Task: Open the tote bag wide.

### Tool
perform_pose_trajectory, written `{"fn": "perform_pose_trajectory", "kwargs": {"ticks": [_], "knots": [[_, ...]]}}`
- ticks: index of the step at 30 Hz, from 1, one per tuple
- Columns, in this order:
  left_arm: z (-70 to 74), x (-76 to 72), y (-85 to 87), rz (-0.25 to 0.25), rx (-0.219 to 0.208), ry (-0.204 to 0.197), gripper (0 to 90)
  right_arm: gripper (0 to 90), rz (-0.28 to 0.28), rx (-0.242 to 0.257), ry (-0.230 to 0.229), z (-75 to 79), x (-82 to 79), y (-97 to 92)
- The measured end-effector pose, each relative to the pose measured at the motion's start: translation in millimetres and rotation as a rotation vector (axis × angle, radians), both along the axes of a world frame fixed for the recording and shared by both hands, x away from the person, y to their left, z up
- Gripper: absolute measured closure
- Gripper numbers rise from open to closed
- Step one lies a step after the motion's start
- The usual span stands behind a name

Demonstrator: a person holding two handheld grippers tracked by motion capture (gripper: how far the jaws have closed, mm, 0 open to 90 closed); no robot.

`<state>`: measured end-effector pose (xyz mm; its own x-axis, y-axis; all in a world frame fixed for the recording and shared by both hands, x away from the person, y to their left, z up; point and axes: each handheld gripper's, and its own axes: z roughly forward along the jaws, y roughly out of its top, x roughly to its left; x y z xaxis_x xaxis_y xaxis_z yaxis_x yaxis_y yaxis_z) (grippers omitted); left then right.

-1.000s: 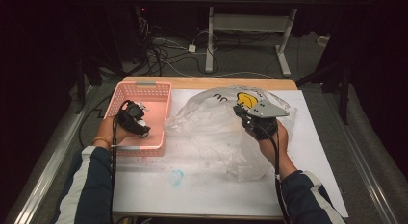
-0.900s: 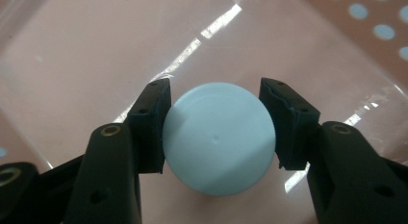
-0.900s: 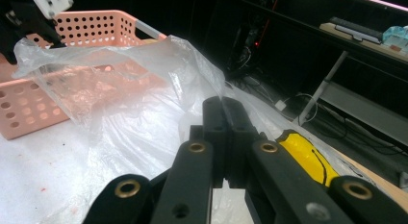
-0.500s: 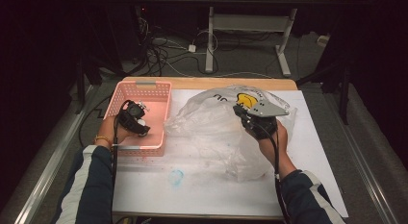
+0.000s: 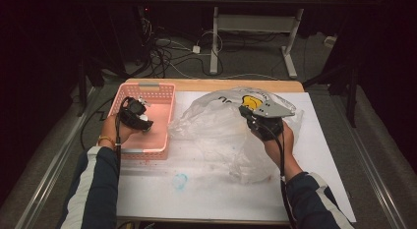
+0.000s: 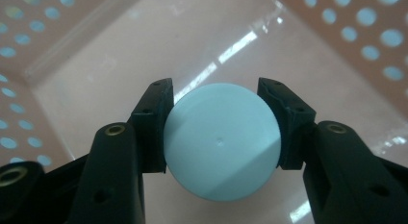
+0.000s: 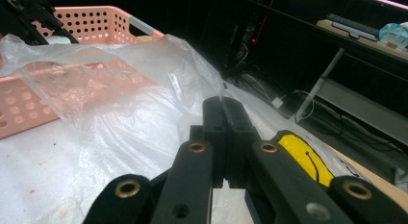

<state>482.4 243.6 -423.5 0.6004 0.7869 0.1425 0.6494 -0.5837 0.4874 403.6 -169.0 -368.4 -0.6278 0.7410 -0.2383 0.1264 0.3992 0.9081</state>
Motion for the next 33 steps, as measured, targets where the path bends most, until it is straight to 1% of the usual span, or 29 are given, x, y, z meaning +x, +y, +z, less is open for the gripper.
{"fn": "perform_pose_trajectory", "kwargs": {"ticks": [2,5,7,8,10,12,14,18,22,24,27,28,29,31,32,33], "knots": [[6.3,-5.2,-0.8,-0.012,-0.029,-0.035,47.8,90.0,-0.003,0.003,-0.001,1.0,0.3,-1.3],[17.7,-15.8,-0.7,-0.023,-0.096,-0.088,47.9,90.0,-0.005,0.005,-0.009,3.9,0.4,-3.1],[26.0,-24.3,-0.6,-0.03,-0.118,-0.135,47.9,90.0,-0.008,0.009,-0.011,6.4,0.7,-3.7],[30.4,-29.3,-0.6,-0.03,-0.128,-0.166,47.9,90.0,-0.009,0.009,-0.013,7.7,0.8,-3.8],[39.2,-39.1,0.1,-0.046,-0.178,-0.207,47.9,90.0,-0.012,0.008,-0.018,10.7,1.3,-4.0],[47.1,-49.1,-1.6,-0.06,-0.207,-0.255,47.9,90.0,-0.014,0.006,-0.021,13.7,1.9,-3.6],[52.5,-57.4,-4.9,-0.081,-0.247,-0.285,47.9,90.0,-0.018,0.005,-0.027,17.3,2.9,-3.1],[60.2,-71.2,-18.9,-0.129,-0.28,-0.34,47.9,90.0,-0.032,0.005,-0.046,24.8,5.8,-0.5],[67.1,-85.0,-39.1,-0.192,-0.328,-0.387,47.9,90.0,-0.029,-0.003,-0.038,23.7,7.7,4.0],[70.2,-91.6,-51.7,-0.235,-0.337,-0.402,47.9,90.0,-0.026,0.002,-0.031,22.4,8.0,4.7],[72.8,-101.2,-73.4,-0.307,-0.341,-0.425,47.9,90.0,-0.022,-0.001,-0.027,20.6,8.4,5.8],[72.9,-103.9,-80.8,-0.326,-0.34,-0.447,47.9,90.0,-0.022,-0.001,-0.023,19.9,8.1,6.1],[71.4,-106.3,-88.8,-0.352,-0.356,-0.436,47.9,90.0,-0.018,-0.007,-0.023,19.3,7.8,5.9],[66.3,-109.8,-106.3,-0.393,-0.349,-0.435,47.9,90.0,-0.013,-0.011,-0.017,17.4,6.8,5.8],[62.6,-110.8,-115.2,-0.41,-0.356,-0.423,47.9,90.0,-0.014,-0.017,-0.012,15.9,6.4,5.7],[58.7,-111.3,-123.7,-0.433,-0.346,-0.407,47.9,90.0,-0.012,-0.016,-0.006,14.3,6.0,5.1]]}}
